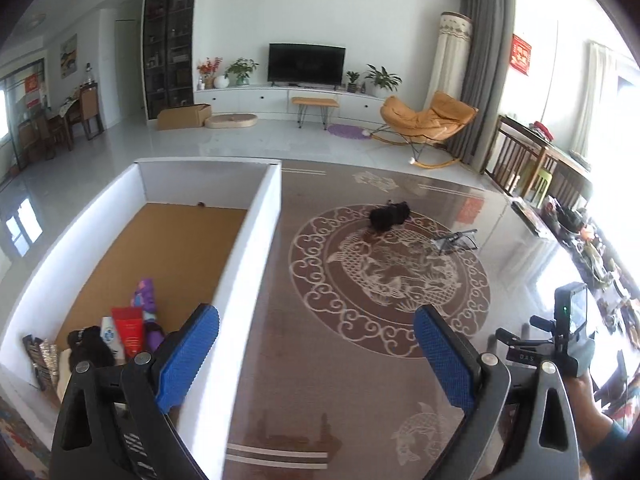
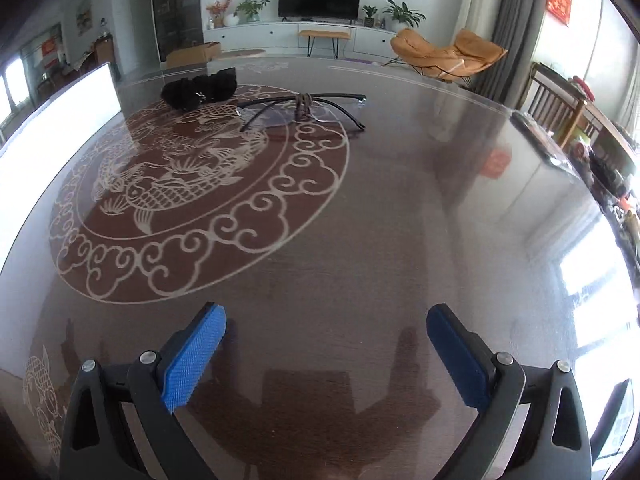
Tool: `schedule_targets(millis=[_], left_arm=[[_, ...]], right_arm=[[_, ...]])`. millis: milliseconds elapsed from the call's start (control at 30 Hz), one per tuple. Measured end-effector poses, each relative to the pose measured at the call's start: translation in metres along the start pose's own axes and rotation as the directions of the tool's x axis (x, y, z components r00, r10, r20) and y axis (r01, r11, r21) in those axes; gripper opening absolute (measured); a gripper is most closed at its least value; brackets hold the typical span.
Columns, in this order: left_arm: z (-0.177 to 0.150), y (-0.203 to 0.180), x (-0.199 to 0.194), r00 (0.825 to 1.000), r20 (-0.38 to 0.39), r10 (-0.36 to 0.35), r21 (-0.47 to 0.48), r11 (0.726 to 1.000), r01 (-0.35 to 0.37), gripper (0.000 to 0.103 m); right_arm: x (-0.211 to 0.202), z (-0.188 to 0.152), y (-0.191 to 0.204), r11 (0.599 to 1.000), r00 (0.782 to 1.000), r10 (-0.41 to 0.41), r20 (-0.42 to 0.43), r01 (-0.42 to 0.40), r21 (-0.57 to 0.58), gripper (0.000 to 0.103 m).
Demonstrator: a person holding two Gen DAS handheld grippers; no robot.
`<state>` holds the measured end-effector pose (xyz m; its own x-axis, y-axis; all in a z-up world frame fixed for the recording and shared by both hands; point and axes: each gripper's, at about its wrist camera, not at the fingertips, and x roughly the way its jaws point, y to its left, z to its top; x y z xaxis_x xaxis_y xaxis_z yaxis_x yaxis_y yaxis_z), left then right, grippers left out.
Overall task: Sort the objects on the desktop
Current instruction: 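Move both open tools back over the table toward the scrunchie and glasses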
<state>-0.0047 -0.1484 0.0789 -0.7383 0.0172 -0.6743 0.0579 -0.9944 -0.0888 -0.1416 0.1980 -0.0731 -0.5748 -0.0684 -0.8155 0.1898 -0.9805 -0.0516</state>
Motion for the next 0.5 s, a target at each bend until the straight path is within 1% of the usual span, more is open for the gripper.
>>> schedule_targets(millis=[33,67,133,200,300,367,433,500], left_arm=[[-0.003,-0.016,0.010,1.000,-0.022,-0.016,0.023,1.000,0.017,0.099],[-0.006,-0.032,0.021,0.999,-0.043,-0.026,0.046,0.999,0.028,0.099],[-0.018,-0.058,0.042,0.996,-0.074,-0.042,0.086,0.995,0.048,0.099],[-0.029,-0.076,0.068,0.993,-0.112,-0.038,0.108,0.993,0.050,0.099],[-0.046,-0.085,0.110,0.983,-0.182,0.007,0.107,0.994,0.013,0.099],[-0.054,-0.083,0.134,0.974,-0.224,0.036,0.092,0.996,-0.016,0.099],[-0.058,-0.080,0.147,0.968,-0.250,0.032,0.062,0.998,-0.017,0.099],[-0.063,-0.079,0.155,0.966,-0.258,0.027,0.049,0.999,-0.015,0.099]], right_arm=[[0.002,-0.005,-0.008,0.999,1.000,0.024,0.005,-0.024,0.038,0.103],[0.003,-0.006,-0.011,0.998,1.000,0.021,0.008,-0.022,0.060,0.103],[0.004,-0.005,-0.012,0.998,1.000,0.003,0.001,-0.003,0.069,0.103],[0.003,-0.004,-0.009,0.998,1.000,0.000,0.001,0.000,0.066,0.103],[0.004,-0.004,-0.008,0.998,1.000,0.000,0.001,0.000,0.066,0.103],[0.004,-0.004,-0.008,0.998,1.000,0.000,0.001,0.000,0.066,0.103],[0.004,-0.004,-0.008,0.998,1.000,0.000,0.001,0.000,0.066,0.103],[0.004,-0.004,-0.008,0.998,1.000,0.000,0.001,0.000,0.066,0.103]])
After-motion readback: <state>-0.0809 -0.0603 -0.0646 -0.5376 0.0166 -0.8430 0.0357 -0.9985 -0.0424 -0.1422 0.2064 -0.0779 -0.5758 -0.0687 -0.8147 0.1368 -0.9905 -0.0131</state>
